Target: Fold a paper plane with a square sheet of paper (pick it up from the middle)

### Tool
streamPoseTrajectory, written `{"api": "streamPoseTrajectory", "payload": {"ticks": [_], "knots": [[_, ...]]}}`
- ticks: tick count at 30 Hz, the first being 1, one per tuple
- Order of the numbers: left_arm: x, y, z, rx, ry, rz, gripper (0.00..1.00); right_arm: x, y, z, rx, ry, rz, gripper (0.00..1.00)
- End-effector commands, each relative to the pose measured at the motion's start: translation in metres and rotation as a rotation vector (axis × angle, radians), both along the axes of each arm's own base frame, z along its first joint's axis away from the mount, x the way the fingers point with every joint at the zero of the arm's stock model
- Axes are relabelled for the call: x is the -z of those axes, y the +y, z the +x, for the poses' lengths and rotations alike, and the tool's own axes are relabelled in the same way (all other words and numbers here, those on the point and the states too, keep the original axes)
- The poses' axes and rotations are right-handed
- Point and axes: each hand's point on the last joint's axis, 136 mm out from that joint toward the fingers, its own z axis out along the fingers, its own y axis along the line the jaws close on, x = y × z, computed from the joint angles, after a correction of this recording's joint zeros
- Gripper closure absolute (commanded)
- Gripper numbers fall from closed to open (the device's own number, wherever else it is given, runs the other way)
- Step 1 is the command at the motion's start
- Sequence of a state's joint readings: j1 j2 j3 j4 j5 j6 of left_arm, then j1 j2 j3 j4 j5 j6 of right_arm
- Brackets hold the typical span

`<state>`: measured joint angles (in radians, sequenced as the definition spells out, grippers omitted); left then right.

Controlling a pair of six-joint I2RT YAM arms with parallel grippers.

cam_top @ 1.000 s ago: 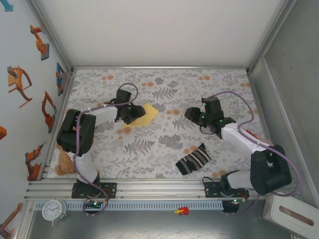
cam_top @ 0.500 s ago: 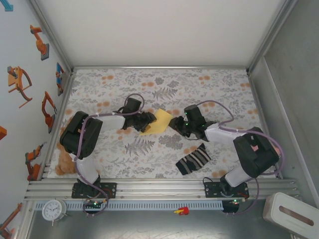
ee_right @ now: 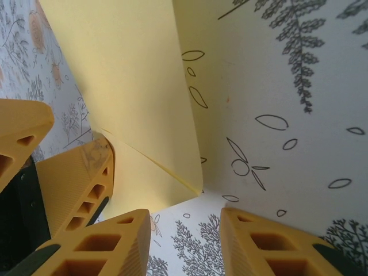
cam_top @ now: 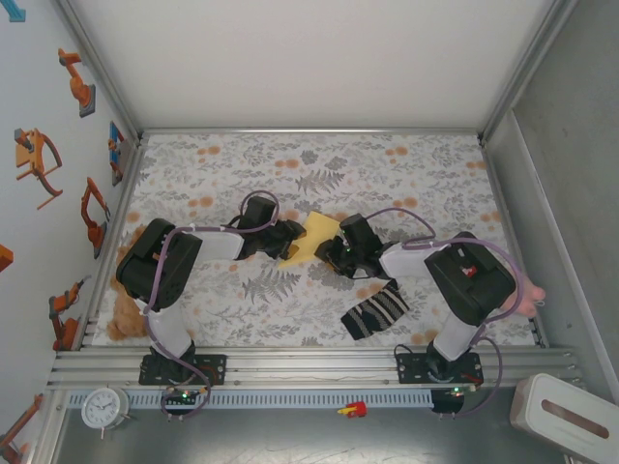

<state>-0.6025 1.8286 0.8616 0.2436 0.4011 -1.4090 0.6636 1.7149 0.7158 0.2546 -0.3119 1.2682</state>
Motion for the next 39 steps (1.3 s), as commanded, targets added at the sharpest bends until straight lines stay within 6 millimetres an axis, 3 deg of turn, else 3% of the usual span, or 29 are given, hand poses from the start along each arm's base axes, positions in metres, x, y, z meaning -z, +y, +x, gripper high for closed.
{"api": "streamPoseTrajectory", "payload": {"ticks": [1, 19, 23, 28, 35, 39], "knots": [[0.038, 0.017, -0.032, -0.013, 0.158, 0.087, 0.52, 0.001, 0.005, 0.013, 0.038, -0.02, 0.001, 0.65], [0.044, 0.017, -0.036, 0.0, 0.189, 0.102, 0.5, -0.017, 0.007, 0.04, 0.101, -0.166, 0.046, 0.76], [0.039, 0.016, -0.035, 0.009, 0.178, 0.099, 0.51, -0.023, 0.006, 0.042, 0.111, -0.186, 0.056, 0.84], [0.013, 0.011, -0.024, 0.06, 0.088, 0.104, 0.49, -0.025, -0.003, 0.043, 0.135, -0.194, 0.018, 1.0], [-0.047, 0.016, -0.015, 0.214, -0.2, 0.179, 0.42, -0.039, -0.015, 0.042, 0.166, -0.205, -0.034, 1.0], [-0.063, 0.022, -0.024, 0.38, -0.394, 0.273, 0.39, -0.047, -0.02, 0.039, 0.171, -0.189, -0.054, 1.0]]}}
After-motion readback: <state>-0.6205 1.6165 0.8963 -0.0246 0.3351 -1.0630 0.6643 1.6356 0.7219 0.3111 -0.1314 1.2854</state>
